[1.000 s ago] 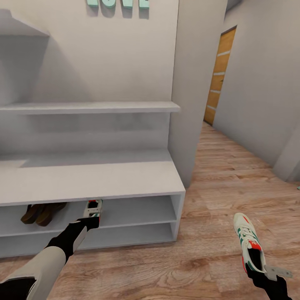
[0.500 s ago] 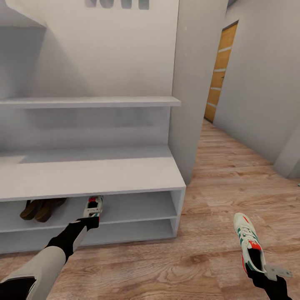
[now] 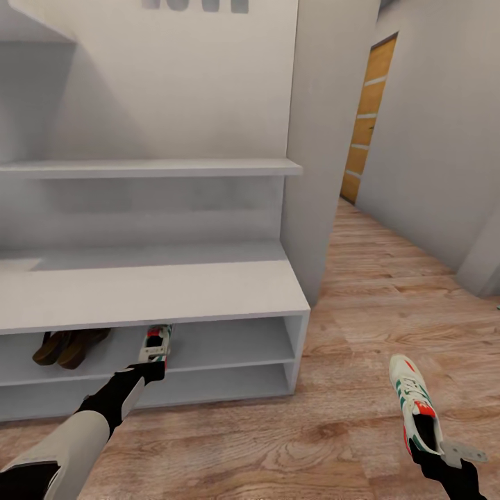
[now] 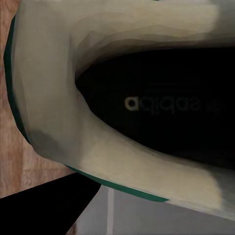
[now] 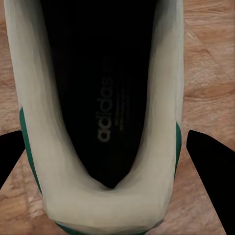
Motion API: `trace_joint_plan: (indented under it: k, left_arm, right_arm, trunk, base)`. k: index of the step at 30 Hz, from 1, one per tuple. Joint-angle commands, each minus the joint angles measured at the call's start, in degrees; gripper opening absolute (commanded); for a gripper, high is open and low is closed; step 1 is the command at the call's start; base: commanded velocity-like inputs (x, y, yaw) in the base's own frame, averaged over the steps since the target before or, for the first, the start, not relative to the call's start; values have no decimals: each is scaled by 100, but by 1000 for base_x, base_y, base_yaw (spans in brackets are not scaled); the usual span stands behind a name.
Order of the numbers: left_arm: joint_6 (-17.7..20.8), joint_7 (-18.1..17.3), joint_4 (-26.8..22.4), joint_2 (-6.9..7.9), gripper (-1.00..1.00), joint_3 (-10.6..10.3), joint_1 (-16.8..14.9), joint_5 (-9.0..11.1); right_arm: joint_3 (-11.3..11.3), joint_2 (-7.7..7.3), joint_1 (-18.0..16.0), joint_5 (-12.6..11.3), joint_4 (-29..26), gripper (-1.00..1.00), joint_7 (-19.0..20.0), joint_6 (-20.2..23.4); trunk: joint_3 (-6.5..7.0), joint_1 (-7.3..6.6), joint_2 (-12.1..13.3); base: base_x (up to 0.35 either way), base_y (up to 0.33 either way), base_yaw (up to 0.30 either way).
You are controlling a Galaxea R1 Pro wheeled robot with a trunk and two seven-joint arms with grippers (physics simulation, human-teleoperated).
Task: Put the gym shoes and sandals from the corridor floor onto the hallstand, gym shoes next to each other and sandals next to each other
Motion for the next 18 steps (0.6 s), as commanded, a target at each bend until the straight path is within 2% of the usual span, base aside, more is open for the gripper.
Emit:
trace_joint_plan:
  k: [1,6,18]
  left_arm:
    - [37,7,-9,-2,-100,14,-1,26]
    - [43,17,-5,-2,-100,15,-1,35]
    - [33,39,-4,-12,-100,21,-1,28]
  right_arm:
    - [-50,1,-5,47,5,-100,30,-19]
    - [-53,1,-5,47,5,-100,30,-17]
    - [-50,1,-5,47,5,-100,30,-17]
  trunk:
    - [-28,21,-44]
    - [-95,65,-124]
    - [-107,65,-124]
  base:
    - [0,0,0]
    - [0,0,0]
    - [7,0,0]
